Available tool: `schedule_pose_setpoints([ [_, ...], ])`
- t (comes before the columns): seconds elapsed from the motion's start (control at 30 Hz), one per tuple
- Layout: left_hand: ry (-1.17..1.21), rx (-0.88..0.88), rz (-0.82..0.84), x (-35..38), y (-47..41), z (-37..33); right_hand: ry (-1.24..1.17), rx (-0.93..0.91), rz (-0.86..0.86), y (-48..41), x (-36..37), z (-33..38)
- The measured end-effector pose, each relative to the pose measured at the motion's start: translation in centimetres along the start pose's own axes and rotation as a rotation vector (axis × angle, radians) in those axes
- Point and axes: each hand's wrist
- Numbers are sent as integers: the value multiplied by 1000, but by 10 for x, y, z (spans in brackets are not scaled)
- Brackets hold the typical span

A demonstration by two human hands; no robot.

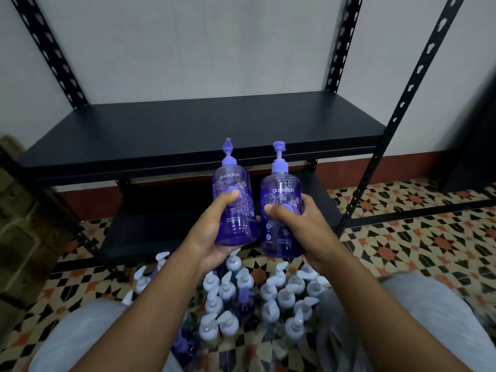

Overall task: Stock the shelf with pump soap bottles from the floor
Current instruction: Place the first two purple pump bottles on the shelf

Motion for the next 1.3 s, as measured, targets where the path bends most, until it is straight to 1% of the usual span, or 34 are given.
schedule_pose_setpoints([
  [0.23, -136, 56, 6, 5, -9, -9, 12, -39, 13, 2, -9, 23],
  [0.33, -113, 55, 16, 16, -13, -12, 56, -76, 41, 4, -20, 37],
  [0.43, -115, 59, 46, 27, -20, -18, 85, -98, 8, 6, -27, 50],
  [0.53, -148, 92, 56, 36, -25, -24, 98, -81, -41, 5, -26, 58],
  [0.63, -196, 97, 97, 46, -31, -32, 49, -104, -111, 0, -19, 73],
  [0.7, -237, 114, 103, 54, -41, -42, 34, -131, -116, -7, -20, 85],
  [0.83, -235, 182, 122, 70, -73, -65, 128, -163, -98, -26, -37, 108],
  [1.07, -215, 264, 156, 92, -149, -95, 370, -360, -216, -90, -90, 151],
  [1.17, -218, 274, 157, 99, -179, -102, 380, -404, -239, -123, -116, 162],
  [1.3, -198, 288, 162, 107, -210, -102, 360, -380, -267, -162, -147, 158],
])
Point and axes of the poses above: each hand's wrist, its own y-axis away from the middle knuckle, its own x-axis out of the palm, z = x × y, and after that the axes turned 9 degrees about z, right-handed
